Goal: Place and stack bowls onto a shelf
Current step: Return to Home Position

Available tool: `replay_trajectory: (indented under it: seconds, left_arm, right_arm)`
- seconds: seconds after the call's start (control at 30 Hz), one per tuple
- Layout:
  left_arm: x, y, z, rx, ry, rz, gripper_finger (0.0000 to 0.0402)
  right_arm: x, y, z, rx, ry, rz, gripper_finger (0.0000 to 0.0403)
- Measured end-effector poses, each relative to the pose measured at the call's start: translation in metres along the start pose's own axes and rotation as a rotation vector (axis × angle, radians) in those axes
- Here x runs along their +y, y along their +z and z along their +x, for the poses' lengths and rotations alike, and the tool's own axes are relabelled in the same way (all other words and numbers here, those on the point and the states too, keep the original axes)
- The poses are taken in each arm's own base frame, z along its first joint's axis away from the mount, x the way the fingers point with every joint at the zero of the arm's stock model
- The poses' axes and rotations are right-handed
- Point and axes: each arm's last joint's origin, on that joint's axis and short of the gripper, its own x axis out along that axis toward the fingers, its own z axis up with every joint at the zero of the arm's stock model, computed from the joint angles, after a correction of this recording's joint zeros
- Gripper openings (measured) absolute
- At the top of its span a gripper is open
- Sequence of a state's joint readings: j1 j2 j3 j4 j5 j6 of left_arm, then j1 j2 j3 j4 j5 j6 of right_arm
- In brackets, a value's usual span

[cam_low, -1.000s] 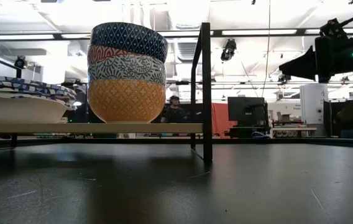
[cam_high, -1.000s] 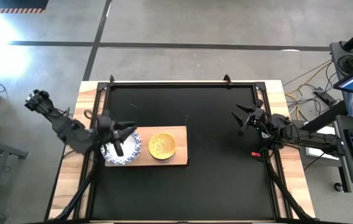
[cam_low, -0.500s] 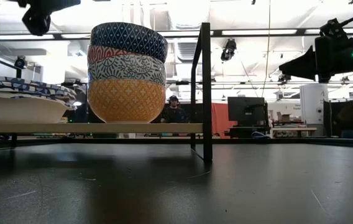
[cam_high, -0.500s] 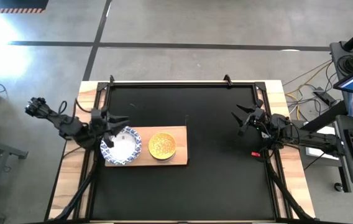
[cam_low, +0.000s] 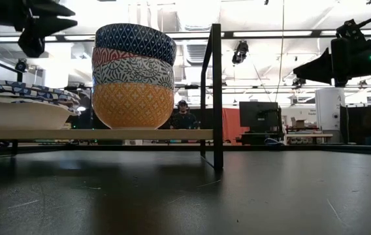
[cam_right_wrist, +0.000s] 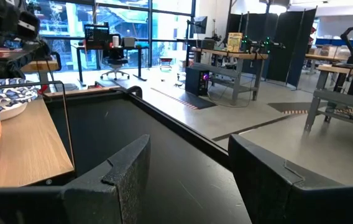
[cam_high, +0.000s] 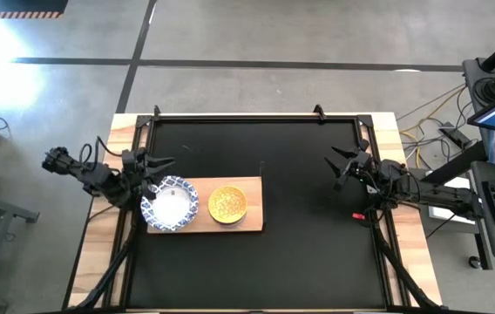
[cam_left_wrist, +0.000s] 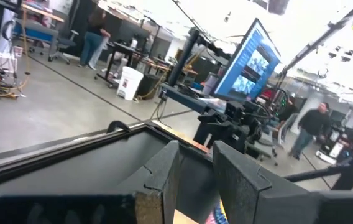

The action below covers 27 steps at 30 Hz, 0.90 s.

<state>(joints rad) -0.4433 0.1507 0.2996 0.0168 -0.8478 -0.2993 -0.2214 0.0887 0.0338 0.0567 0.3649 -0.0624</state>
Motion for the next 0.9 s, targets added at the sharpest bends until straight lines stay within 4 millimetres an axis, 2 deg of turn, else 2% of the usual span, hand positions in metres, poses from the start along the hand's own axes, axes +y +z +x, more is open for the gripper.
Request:
replay_trajectory:
  seconds: [0.37,0.7,0.9]
  left_arm:
    - [0.020,-0.019,-0.006,-0.064,0.048,-0.031,0.0082]
    - [0.023,-0.024,-0.003,-0.075,0.088,-0.048,0.0082]
    - [0.026,-0.019,-0.001,-0.127,0.124,-0.090,0.0082]
  right_arm:
    - [0.000,0.000,0.000,0.000,0.001,0.001,0.0206]
    - [0.000,0.000,0.000,0.000,0.000,0.001,0.0206]
    - [0.000,0.000,0.000,0.000,0.000,0.000,0.0206]
